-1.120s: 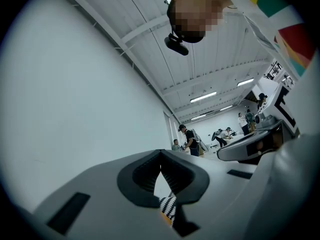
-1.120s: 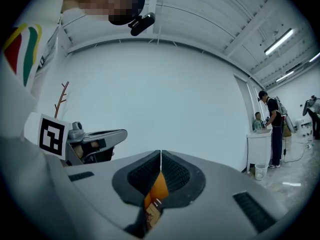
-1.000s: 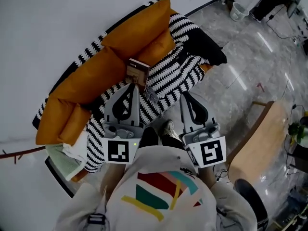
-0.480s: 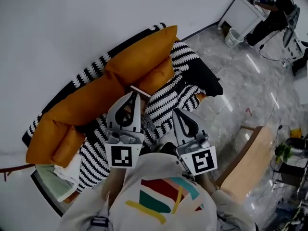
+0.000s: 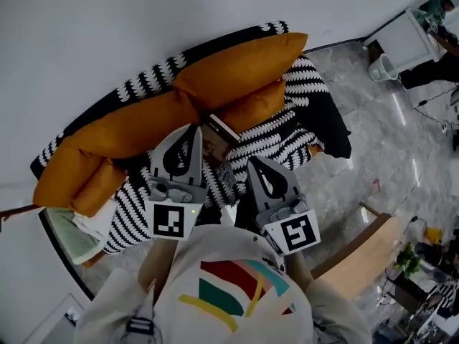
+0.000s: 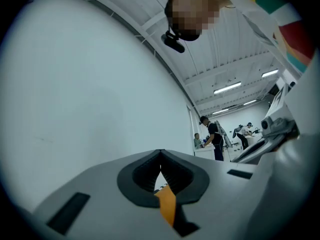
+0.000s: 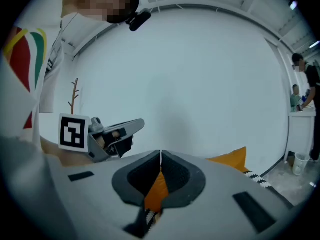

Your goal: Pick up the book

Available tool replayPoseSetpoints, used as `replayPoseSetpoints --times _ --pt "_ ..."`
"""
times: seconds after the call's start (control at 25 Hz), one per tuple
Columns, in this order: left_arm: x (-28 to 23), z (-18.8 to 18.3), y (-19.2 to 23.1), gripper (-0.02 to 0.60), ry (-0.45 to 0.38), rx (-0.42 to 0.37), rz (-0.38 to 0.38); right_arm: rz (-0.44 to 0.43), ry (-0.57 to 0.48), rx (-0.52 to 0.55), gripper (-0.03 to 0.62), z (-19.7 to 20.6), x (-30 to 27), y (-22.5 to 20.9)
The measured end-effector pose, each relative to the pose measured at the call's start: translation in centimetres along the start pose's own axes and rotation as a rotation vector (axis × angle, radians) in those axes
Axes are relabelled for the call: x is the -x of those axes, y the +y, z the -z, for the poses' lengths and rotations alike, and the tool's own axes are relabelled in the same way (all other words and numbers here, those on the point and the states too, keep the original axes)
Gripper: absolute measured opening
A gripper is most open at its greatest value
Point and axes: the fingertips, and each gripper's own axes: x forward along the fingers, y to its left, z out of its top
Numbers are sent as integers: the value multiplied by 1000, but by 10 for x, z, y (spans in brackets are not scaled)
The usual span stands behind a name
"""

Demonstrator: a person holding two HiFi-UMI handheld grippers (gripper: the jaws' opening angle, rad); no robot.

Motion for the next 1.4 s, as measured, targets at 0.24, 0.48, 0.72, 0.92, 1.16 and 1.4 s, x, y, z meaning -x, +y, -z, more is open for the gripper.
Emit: replayPoseSetpoints --times 0.24,0.48,0.72,0.92,1.16,1.4 --pt "-12 10 0 5 37 -5 -45 -112 27 66 17 -6 -20 -14" --pt "-20 28 0 5 51 22 -77 -124 16 78 17 -10 -25 -29" --pt "-33 31 -3 5 48 24 -91 -136 -7 33 18 -9 -31 -50" --pt "-42 41 -15 5 85 -118 -40 -123 -108 75 336 -16 -49 -62" --pt "-56 70 -7 5 116 -96 -46 -245 56 28 345 23 -80 -66" --pt "-71 108 0 5 185 -86 -42 -291 202 -74 345 91 -110 -83"
